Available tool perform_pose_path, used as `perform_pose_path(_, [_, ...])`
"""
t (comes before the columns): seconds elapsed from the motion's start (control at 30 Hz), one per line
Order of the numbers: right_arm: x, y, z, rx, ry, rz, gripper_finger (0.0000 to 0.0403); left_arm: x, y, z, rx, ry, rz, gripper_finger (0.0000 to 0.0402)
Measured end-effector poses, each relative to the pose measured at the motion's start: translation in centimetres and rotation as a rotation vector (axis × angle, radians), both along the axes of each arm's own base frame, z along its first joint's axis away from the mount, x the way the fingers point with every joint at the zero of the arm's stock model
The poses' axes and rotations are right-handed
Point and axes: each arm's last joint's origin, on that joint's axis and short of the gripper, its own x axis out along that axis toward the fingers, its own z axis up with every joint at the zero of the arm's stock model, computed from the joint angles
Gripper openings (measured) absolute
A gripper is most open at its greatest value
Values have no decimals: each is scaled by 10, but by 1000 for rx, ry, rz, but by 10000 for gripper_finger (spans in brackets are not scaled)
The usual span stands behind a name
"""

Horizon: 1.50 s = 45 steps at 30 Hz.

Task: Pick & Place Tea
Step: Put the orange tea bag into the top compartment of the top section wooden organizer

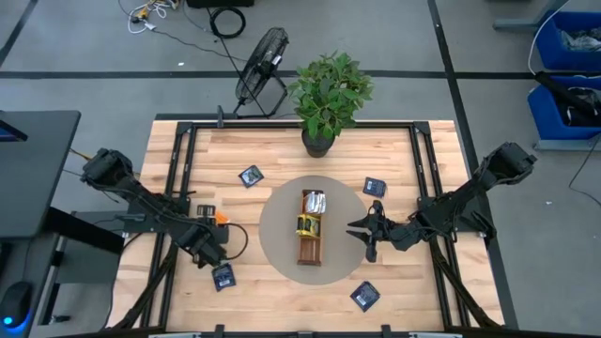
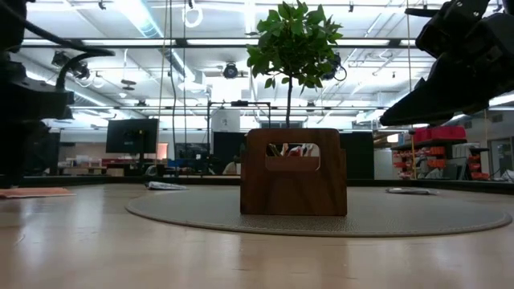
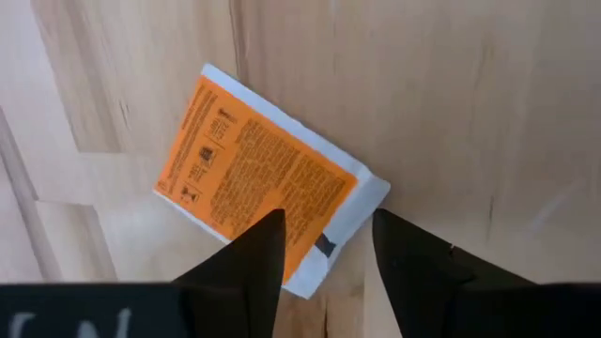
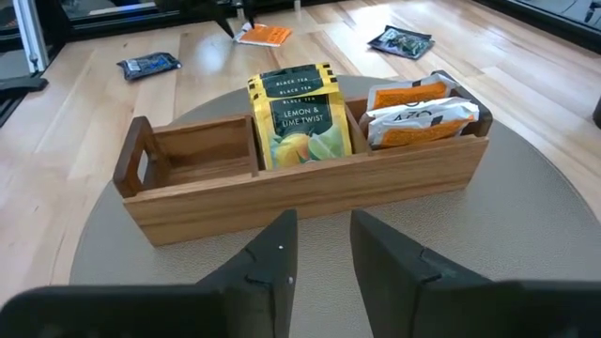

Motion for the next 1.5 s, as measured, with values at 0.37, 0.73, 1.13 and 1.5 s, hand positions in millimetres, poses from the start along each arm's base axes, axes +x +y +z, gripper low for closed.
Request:
perform_pose_path(0.37, [0, 0, 0, 1, 0, -1, 111, 17, 12, -8, -90, -77, 35, 87])
perform_pose_path(0.73, [0, 0, 0, 10, 1, -5, 111, 23, 14, -5, -133, -77, 67, 3])
perform_pose_path(1.13, [1, 1, 2, -48, -11, 25, 111, 57, -2, 44, -149, -227, 12, 1])
perform_pose_path(1.5, [6, 4, 14, -133, -109, 111, 111, 78, -6, 88, -109, -329, -61, 1])
